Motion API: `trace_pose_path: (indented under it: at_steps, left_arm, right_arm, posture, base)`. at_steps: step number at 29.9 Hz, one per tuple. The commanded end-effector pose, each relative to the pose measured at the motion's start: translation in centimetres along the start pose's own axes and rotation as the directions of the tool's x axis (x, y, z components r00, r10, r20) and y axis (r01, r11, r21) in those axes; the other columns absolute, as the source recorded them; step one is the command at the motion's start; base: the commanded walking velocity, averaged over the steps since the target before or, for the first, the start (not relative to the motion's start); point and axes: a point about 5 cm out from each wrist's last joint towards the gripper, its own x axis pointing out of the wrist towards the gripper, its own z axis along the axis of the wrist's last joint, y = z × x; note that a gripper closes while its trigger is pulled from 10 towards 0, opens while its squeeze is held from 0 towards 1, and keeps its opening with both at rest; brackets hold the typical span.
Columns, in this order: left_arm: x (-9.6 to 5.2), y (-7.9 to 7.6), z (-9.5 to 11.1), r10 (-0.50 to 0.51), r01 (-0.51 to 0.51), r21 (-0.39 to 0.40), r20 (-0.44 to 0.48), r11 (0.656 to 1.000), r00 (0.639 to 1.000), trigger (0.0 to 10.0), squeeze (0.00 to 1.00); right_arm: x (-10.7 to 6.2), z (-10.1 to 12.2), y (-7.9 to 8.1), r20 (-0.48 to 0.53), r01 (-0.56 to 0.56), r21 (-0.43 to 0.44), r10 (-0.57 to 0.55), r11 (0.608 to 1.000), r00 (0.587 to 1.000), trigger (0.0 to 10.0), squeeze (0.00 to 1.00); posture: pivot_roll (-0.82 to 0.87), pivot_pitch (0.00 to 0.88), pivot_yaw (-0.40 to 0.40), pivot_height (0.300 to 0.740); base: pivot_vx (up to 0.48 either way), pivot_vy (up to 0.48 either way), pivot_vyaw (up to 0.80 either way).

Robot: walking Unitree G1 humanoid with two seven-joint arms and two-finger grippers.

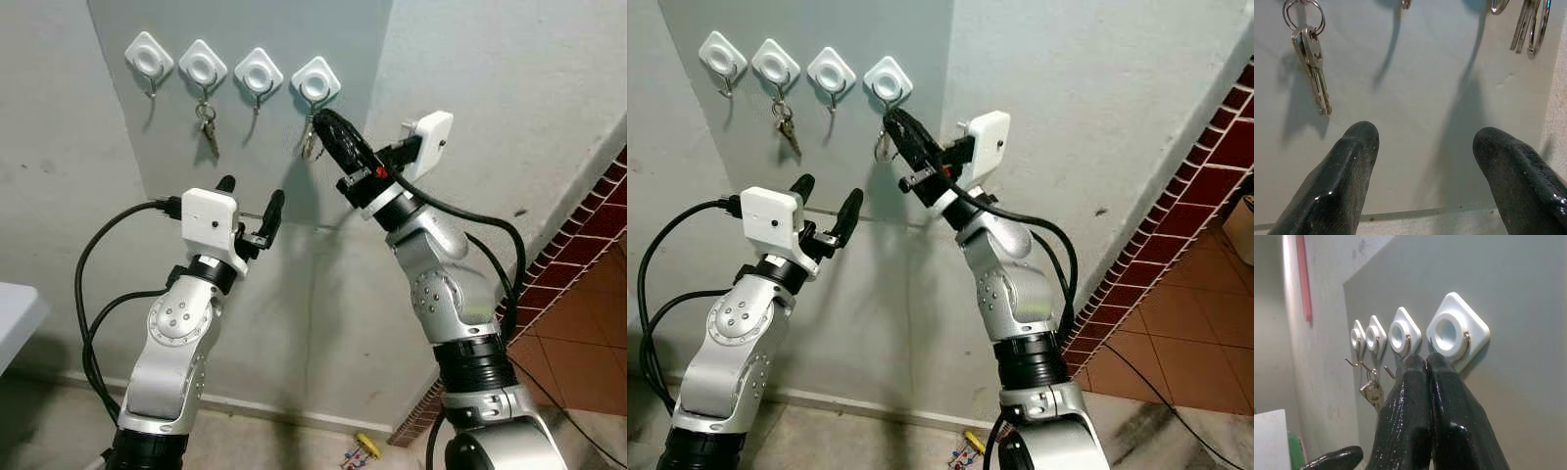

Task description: Hang keys on a hook

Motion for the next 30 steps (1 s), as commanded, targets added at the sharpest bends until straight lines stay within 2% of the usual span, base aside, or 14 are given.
trace_pose_path:
  at_steps: [1, 6, 13, 20, 25, 30]
  left_arm:
    - [0.2, -0.3, 0.6, -0.020, 0.020, 0.017, 0.017, 1.000, 1.000, 10.0, 0.00]
    - [0.1, -0.2, 0.7, -0.017, 0.016, 0.021, 0.017, 1.000, 1.000, 10.0, 0.00]
    - [-0.1, -0.1, 0.7, -0.007, 0.006, 0.019, 0.014, 1.000, 1.000, 10.0, 0.00]
    - [-0.1, -0.1, 0.7, 0.000, 0.000, 0.021, 0.009, 1.000, 1.000, 10.0, 0.00]
    - [0.0, -0.1, 0.7, 0.004, -0.004, 0.016, 0.009, 1.000, 1.000, 10.0, 0.00]
    - [0.0, -0.2, 0.7, 0.004, -0.004, 0.015, 0.009, 1.000, 1.000, 10.0, 0.00]
  right_arm:
    - [0.5, 1.0, 0.1, 0.025, -0.031, 0.000, 0.031, 1.000, 0.999, 10.0, 0.00]
    - [0.6, 0.3, 0.5, -0.007, -0.065, 0.017, 0.065, 0.998, 0.998, 10.0, 0.00]
    - [0.9, 0.3, 1.0, 0.000, -0.086, 0.037, 0.086, 0.996, 0.996, 10.0, 0.00]
    - [1.5, 0.7, 1.1, 0.017, -0.085, 0.041, 0.084, 0.996, 0.996, 10.0, 0.00]
    - [3.0, 2.0, 0.7, 0.072, -0.086, 0.032, 0.084, 0.996, 0.994, 10.0, 0.00]
    - [3.3, 2.2, 0.5, 0.082, -0.077, 0.033, 0.074, 0.996, 0.994, 10.0, 0.00]
  posture:
    - [-0.05, 0.000, -0.069, 0.740]
    - [-0.03, 0.000, -0.076, 0.740]
    - [-0.03, 0.000, -0.077, 0.740]
    - [-0.02, 0.000, -0.078, 0.740]
    - [-0.03, 0.000, -0.082, 0.740]
    - [-0.03, 0.000, -0.083, 0.740]
  base:
    - [0.000, 0.000, 0.00]
    - [0.000, 0.000, 0.00]
    - [0.000, 0.000, 0.00]
    - [0.000, 0.000, 0.00]
    - [0.000, 0.000, 0.00]
    - [0.000, 0.000, 0.00]
